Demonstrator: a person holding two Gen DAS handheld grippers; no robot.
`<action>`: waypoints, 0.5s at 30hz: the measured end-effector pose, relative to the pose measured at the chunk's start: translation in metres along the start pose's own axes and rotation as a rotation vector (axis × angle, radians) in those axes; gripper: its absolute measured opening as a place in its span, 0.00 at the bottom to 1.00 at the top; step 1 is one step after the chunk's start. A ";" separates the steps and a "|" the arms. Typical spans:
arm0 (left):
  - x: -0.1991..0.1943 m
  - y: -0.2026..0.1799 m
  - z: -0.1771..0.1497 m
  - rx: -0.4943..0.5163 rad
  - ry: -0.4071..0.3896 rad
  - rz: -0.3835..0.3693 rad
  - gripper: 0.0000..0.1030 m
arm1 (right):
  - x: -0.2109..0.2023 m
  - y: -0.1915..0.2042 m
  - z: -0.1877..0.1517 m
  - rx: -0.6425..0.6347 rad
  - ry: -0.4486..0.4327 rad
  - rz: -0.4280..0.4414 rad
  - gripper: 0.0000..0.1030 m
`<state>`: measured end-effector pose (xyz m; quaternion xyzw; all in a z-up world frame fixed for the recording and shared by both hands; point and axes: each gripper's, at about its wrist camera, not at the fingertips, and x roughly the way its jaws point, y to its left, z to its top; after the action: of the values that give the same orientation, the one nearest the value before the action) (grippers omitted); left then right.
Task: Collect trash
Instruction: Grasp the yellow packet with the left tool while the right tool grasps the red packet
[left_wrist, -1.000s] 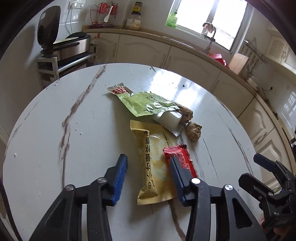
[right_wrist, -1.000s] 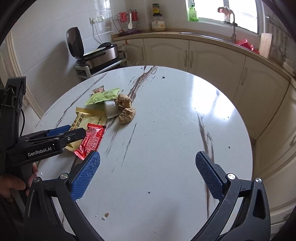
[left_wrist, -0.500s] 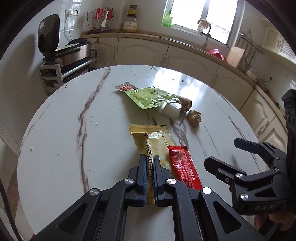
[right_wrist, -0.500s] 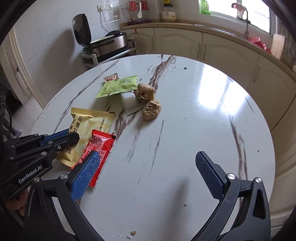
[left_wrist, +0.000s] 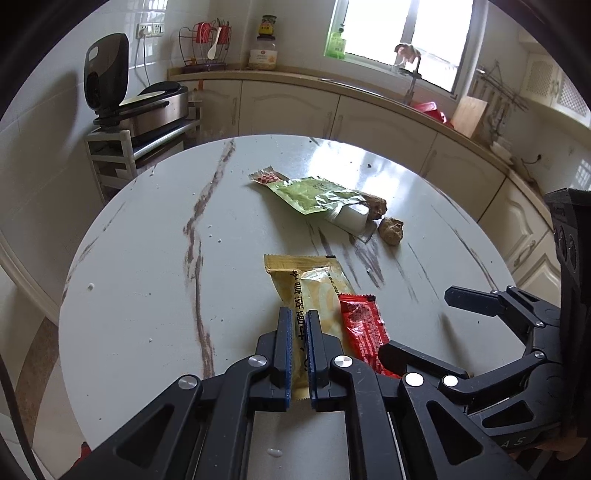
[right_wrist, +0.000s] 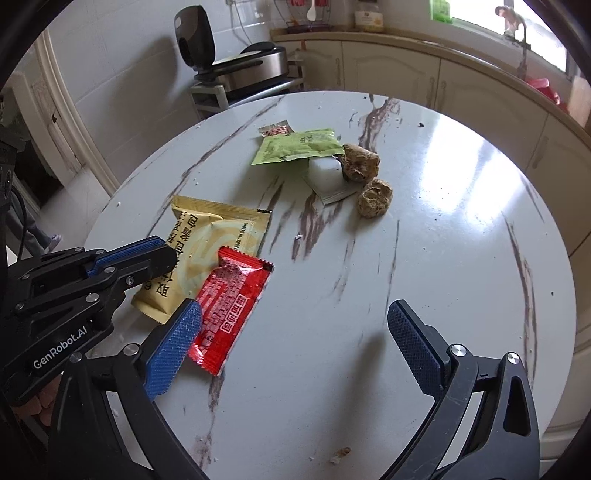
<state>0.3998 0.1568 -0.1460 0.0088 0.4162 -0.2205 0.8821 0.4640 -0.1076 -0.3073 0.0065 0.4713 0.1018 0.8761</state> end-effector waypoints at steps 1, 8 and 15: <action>-0.003 0.000 0.000 0.009 -0.003 0.011 0.03 | 0.000 0.002 0.000 -0.008 -0.002 0.000 0.98; -0.009 0.013 -0.005 -0.019 -0.002 0.009 0.08 | 0.016 0.019 0.002 -0.068 0.017 -0.009 0.95; -0.001 0.001 -0.001 0.001 0.024 0.001 0.25 | 0.010 0.011 0.004 -0.104 -0.012 0.013 0.19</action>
<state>0.3993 0.1587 -0.1458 0.0122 0.4267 -0.2202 0.8771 0.4706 -0.0950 -0.3127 -0.0353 0.4602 0.1317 0.8773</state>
